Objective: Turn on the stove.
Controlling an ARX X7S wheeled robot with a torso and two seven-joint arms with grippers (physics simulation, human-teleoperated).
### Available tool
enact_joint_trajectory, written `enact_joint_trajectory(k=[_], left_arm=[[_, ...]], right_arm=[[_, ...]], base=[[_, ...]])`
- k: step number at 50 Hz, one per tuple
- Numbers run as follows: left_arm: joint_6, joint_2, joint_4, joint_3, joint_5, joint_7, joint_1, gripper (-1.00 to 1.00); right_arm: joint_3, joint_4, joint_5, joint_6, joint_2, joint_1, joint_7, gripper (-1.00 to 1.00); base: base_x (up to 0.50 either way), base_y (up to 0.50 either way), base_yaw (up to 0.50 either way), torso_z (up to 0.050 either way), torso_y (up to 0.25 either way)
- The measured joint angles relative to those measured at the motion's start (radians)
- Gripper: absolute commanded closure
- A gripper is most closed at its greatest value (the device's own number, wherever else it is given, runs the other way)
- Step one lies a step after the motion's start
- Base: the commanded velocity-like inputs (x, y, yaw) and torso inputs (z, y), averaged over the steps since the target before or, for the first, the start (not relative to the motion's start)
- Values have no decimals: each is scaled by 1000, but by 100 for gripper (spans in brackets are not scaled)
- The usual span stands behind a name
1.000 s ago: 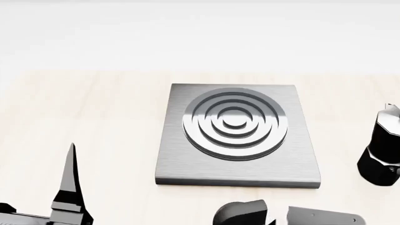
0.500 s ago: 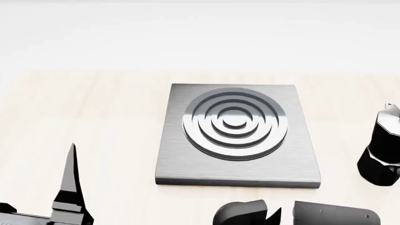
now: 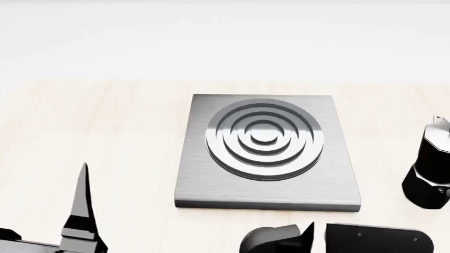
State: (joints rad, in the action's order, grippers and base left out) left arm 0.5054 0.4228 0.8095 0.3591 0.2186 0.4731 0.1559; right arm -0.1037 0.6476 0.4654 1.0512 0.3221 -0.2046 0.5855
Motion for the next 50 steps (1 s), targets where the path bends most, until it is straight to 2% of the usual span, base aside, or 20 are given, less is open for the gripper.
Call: enact_joint_trajectory(k=[50], left_arm=[[-3,9,-2,9,6,11,3,-100]], right_arm=[[-64,262,31,121,34,-69,78,-100]], base=[[0,0,0,0,0]])
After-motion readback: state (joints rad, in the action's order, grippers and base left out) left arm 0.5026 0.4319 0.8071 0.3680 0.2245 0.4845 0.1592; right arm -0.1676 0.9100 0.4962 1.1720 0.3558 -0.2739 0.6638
